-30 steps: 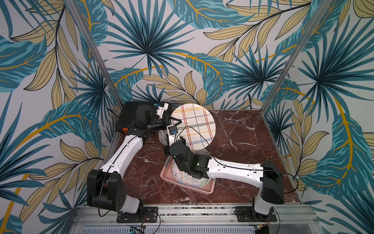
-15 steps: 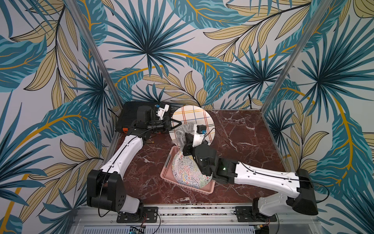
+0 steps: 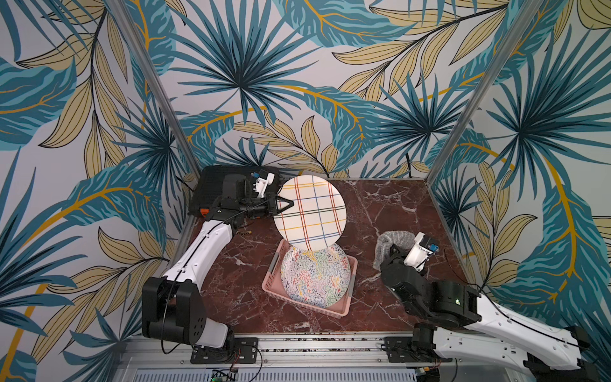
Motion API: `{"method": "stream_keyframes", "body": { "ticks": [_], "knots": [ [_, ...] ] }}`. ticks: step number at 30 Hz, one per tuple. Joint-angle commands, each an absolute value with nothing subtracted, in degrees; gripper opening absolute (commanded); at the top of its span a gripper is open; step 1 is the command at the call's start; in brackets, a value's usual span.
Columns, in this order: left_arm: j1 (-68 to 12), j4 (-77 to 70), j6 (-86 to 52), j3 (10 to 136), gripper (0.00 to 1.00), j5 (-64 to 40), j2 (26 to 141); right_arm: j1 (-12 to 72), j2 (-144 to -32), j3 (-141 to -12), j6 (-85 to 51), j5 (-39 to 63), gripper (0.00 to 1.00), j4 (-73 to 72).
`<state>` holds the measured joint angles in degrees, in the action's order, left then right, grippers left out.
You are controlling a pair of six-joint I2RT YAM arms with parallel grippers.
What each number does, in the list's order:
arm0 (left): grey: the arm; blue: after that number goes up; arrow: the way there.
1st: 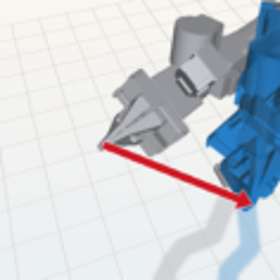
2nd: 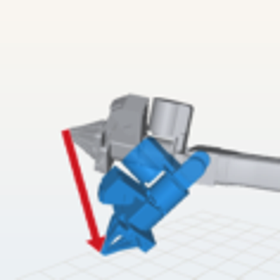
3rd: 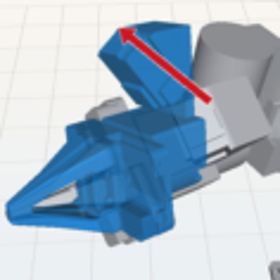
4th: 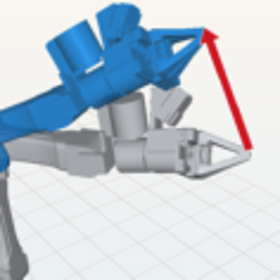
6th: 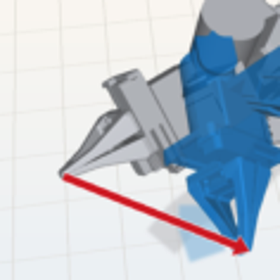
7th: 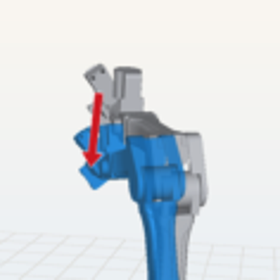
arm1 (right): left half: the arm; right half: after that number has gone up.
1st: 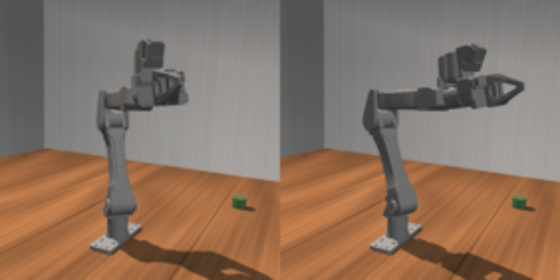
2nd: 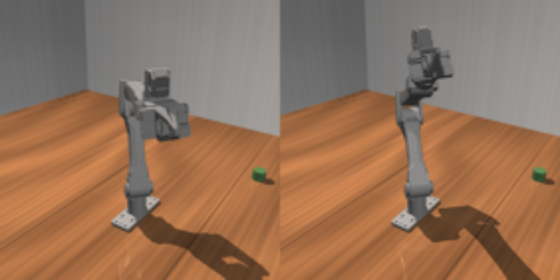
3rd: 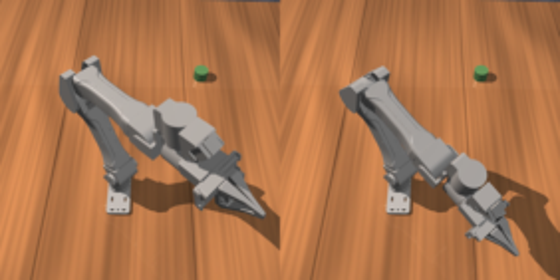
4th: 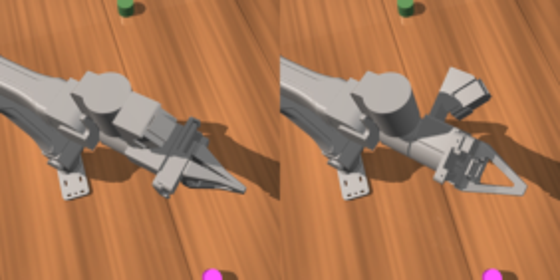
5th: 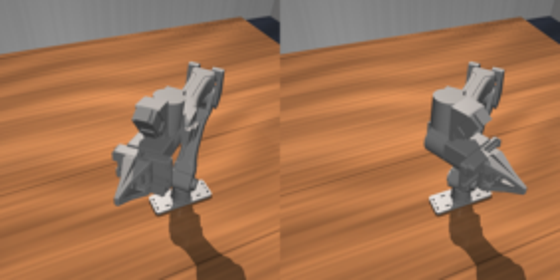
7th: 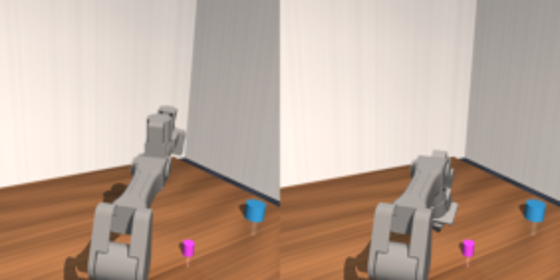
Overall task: Wipe the wet plate dry
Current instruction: Place the towel at the center of the board.
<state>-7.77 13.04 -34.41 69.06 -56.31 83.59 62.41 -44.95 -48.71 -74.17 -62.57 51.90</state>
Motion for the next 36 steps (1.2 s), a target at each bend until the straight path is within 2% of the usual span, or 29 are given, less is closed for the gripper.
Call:
{"method": "stream_keyframes", "body": {
  "ticks": [1,5,8,11,13,16,21,24,27,32,36],
  "knots": [
    [-7.6,13.1,-32.0,71.5,0.00,-56.8,81.7,60.4,-46.0,-43.2,-89.2,-56.0,0.00,69.6],
    [-7.6,14.1,-30.4,71.6,0.00,-56.0,81.1,59.4,-50.8,-36.3,-89.4,-46.3,0.01,60.3],
    [-7.6,14.6,-29.7,71.6,0.00,-55.8,80.9,59.1,-55.2,-32.6,-89.2,-42.0,0.13,52.9],
    [-7.6,15.1,-29.3,71.6,0.00,-55.5,80.8,58.9,-56.7,-31.7,-86.1,-40.2,0.52,47.4],
    [-7.6,15.0,-29.5,71.7,0.00,-55.5,80.7,58.9,-55.4,-33.2,-82.6,-40.7,0.65,47.0],
    [-7.6,14.9,-29.6,72.0,0.00,-55.8,80.5,58.6,-51.6,-37.4,-77.4,-42.9,0.76,51.5],
    [-7.7,14.8,-28.8,71.6,0.00,-56.0,80.4,54.5,-43.7,-42.5,-64.0,-39.4,0.79,50.8],
    [-7.7,14.2,-28.3,71.4,0.00,-57.6,80.5,48.1,-41.1,-42.8,-55.1,-28.5,0.80,42.6],
    [-8.1,13.1,-27.7,71.5,0.00,-61.8,80.9,41.4,-41.1,-42.6,-49.0,-12.6,0.80,31.7],
    [-9.8,8.9,-29.6,71.7,0.00,-71.2,80.5,33.7,-46.7,-43.8,-47.2,7.6,0.76,17.6],
    [-12.2,11.1,-27.8,72.4,0.00,-74.2,80.0,30.6,-49.2,-43.6,-47.6,15.7,0.71,9.0]
  ]
}}
